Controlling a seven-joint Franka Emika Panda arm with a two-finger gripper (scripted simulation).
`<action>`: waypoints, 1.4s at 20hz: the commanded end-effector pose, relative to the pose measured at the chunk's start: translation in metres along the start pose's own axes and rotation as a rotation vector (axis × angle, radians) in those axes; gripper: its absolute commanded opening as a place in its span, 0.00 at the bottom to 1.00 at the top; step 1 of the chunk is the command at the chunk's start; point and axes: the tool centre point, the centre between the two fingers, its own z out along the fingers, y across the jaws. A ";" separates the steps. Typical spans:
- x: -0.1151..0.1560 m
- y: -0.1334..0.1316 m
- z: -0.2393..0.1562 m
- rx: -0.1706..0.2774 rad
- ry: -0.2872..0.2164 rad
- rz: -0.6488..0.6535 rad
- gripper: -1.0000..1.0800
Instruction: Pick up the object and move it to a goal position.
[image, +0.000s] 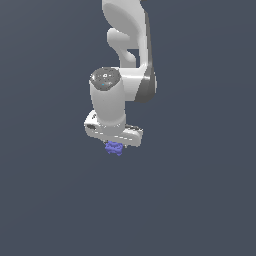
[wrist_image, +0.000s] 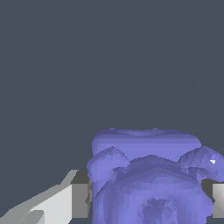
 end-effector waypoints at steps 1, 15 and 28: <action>0.001 0.007 -0.030 0.000 0.001 0.000 0.00; 0.010 0.042 -0.191 0.000 0.001 0.000 0.00; 0.020 0.062 -0.290 0.000 0.000 0.000 0.00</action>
